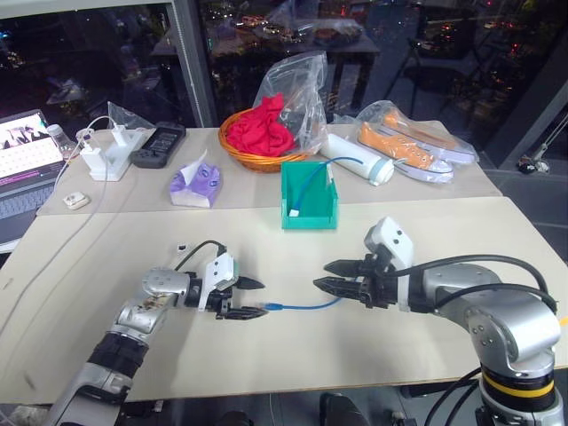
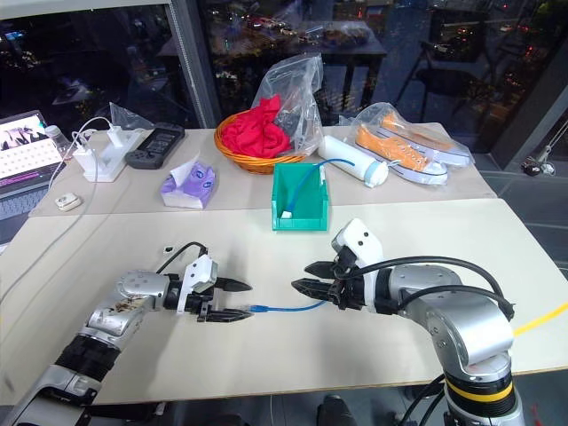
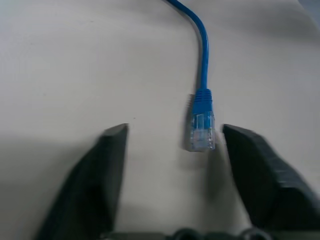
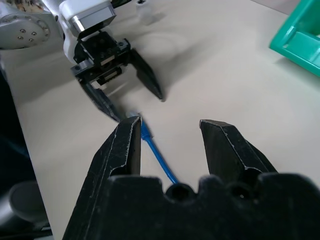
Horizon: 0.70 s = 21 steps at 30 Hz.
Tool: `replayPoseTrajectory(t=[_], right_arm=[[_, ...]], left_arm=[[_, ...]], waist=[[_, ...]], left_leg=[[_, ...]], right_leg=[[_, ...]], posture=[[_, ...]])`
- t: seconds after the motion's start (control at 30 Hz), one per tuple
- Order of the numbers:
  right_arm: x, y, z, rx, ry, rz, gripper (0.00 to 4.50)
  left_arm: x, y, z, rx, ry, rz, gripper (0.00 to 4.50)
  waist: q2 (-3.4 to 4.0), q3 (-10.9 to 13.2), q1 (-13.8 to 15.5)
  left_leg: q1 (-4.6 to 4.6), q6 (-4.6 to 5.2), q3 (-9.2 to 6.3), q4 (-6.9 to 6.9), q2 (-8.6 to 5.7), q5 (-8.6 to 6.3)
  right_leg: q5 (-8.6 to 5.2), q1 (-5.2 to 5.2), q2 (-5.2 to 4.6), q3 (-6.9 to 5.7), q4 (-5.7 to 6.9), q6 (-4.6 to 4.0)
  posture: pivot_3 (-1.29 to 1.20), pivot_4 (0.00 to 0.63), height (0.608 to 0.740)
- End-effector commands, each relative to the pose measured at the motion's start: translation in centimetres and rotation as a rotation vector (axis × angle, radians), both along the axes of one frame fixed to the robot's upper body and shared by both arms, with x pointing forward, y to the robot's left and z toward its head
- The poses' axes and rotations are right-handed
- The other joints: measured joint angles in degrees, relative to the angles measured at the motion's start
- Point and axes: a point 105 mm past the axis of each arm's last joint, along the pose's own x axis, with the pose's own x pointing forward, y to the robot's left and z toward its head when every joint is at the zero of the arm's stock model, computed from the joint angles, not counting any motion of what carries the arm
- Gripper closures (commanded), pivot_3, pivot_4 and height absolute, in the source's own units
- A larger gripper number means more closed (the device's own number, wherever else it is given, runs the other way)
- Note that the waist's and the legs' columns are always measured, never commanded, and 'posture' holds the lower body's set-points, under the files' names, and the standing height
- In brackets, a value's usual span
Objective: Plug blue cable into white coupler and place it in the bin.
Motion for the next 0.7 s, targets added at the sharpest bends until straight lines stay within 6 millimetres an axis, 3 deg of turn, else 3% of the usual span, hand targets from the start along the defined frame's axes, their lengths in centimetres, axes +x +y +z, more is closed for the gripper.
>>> replayPoseTrajectory(t=[0.03,0.17,0.3,0.4,0.5,0.57,0.7], right_arm=[[-0.7,-0.4,0.5,0.011,-0.017,-0.019,2.28],[-0.8,-0.8,0.3,0.027,0.013,-0.047,2.28],[-0.7,-1.1,-0.5,0.043,0.078,-0.093,2.28],[-0.2,-0.9,-1.7,0.179,0.225,-0.208,2.28],[-1.9,1.3,-3.6,0.339,0.357,-0.215,2.28],[-3.2,2.9,-3.6,0.465,0.401,-0.193,2.28],[-3.2,4.6,-3.1,0.690,0.488,-0.260,2.28]], left_arm=[[-0.8,-0.2,-1.4,0.039,0.048,-0.048,2.97],[-1.2,-0.2,-1.2,0.022,0.066,-0.061,4.39],[-1.2,-0.3,-0.9,0.005,0.075,-0.051,4.44],[-0.7,-0.6,0.1,-0.033,0.023,-0.014,4.44],[0.8,-1.6,3.0,-0.123,-0.109,0.072,4.44],[1.0,-2.3,4.4,-0.170,-0.155,0.102,4.44],[0.2,-3.5,5.8,-0.222,-0.183,0.110,4.44]], waist=[[0.00,0.0,0.0],[0.00,0.0,0.0],[0.00,0.0,-0.1],[-0.02,0.0,-0.1],[-0.01,0.0,0.0],[-0.01,0.0,0.3],[0.11,0.0,-0.1]], left_leg=[[0.00,0.02,0.00,0.00,0.00,-0.01],[0.01,0.03,0.00,0.00,0.00,-0.01],[0.02,0.04,0.00,0.00,0.00,-0.02],[0.02,0.04,-0.02,0.01,0.01,-0.02],[0.01,0.04,-0.05,0.01,0.01,-0.01],[-0.09,0.02,-0.11,0.06,-0.01,0.00],[-0.12,0.00,-0.09,0.16,-0.12,0.00]], right_leg=[[0.00,0.00,0.00,0.00,0.00,0.00],[0.00,0.00,0.00,0.00,0.00,0.00],[0.00,0.00,0.00,0.00,0.01,0.00],[0.00,0.00,0.01,0.00,0.03,0.00],[0.00,-0.03,0.01,0.00,0.09,0.00],[0.00,-0.10,-0.01,-0.02,0.08,0.00],[0.06,-0.18,-0.17,-0.10,0.12,0.06]], posture=[[0.00,0.150,0.723],[0.00,0.150,0.723],[0.00,0.150,0.723],[0.00,0.150,0.723],[0.00,0.150,0.723],[0.00,0.150,0.723],[0.00,0.150,0.723]])
